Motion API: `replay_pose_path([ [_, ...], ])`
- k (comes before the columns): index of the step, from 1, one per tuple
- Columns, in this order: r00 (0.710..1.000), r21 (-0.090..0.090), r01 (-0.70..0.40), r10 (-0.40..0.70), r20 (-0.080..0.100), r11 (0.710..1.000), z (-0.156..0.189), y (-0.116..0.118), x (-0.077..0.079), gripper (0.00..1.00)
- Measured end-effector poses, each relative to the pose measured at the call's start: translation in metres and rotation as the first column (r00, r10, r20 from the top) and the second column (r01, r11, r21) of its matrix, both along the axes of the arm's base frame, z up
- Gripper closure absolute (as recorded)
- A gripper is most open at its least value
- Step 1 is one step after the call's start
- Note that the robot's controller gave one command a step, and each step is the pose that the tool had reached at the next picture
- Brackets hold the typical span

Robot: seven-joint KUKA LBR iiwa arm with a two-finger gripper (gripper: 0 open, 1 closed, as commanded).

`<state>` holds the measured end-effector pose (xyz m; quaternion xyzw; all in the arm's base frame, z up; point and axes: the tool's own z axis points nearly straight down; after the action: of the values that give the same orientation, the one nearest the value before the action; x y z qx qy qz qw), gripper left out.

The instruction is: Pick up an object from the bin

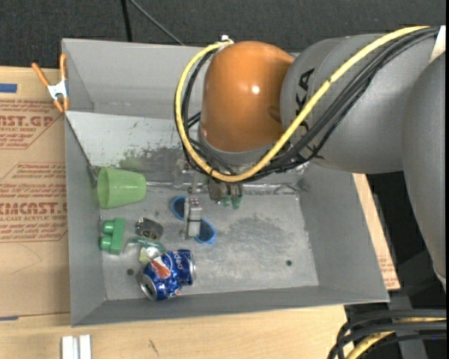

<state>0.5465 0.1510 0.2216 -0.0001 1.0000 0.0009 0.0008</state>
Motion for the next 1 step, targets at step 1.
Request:
replay_pose_path([
  [1,0.985,-0.003,0.174,-0.174,-0.007,0.985,-0.1109,-0.0039,0.0109,0.00],
])
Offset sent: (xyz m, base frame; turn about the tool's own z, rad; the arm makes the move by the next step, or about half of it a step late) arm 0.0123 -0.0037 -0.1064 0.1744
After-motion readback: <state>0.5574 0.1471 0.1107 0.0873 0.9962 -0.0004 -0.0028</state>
